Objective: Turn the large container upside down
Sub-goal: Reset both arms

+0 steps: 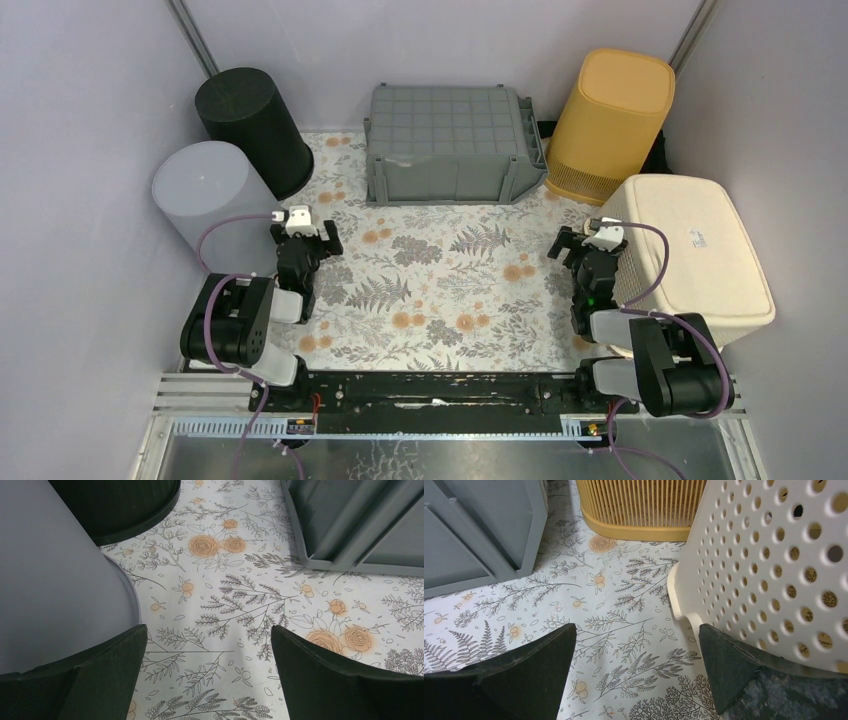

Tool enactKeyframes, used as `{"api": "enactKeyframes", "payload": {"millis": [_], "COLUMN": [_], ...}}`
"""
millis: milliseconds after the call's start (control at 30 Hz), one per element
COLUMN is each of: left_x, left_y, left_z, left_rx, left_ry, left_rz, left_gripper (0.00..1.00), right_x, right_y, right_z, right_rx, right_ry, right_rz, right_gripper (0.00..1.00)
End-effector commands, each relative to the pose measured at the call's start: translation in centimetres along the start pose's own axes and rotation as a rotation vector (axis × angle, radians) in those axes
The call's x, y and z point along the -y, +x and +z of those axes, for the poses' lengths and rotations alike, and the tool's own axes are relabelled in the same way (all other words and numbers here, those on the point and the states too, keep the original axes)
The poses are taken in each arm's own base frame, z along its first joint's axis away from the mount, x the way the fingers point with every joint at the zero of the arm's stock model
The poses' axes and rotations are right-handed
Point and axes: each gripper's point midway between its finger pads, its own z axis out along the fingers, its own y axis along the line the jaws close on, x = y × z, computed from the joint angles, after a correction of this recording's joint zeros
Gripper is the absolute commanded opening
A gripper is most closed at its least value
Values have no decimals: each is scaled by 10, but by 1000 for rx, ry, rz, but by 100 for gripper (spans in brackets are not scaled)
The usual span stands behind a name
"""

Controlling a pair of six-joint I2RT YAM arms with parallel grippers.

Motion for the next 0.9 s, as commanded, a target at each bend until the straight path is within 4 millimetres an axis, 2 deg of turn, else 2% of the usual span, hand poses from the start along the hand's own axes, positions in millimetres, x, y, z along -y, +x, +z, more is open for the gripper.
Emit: {"api": "enactKeyframes", "payload": {"millis": [0, 100, 167, 267, 333, 400, 500, 867], "left_x": [0, 0, 0, 0, 0, 0, 0, 0], "left_y": [-21, -21, -21, -21, -21, -21, -21, -21], "left_z": [2, 2, 2, 2, 2, 2, 2, 3], "left_rx": [91, 90, 91, 90, 91, 91, 90, 89], "left_ry": [7, 7, 8, 5, 5, 6, 4, 8], "left_rz": [-4, -4, -6, -5, -5, -4, -4, -6], "left_gripper": [100, 100, 100, 100, 100, 100, 100, 100], "right_x": [22, 24, 24, 12, 9, 1, -9, -7], "right_y": [-16, -11, -16, -6, 2, 0, 11, 10], "right_z": [2, -2, 2, 16, 19, 21, 27, 31], "right_rx": [65, 72, 125, 62, 33, 80, -15, -12], "right_ry": [110, 111, 107, 60, 44, -9, -65, -71], "right_rz": [29, 27, 26, -21, -24, -52, -80, -61], "right_gripper": [99, 99, 99, 99, 99, 99, 99, 99]}}
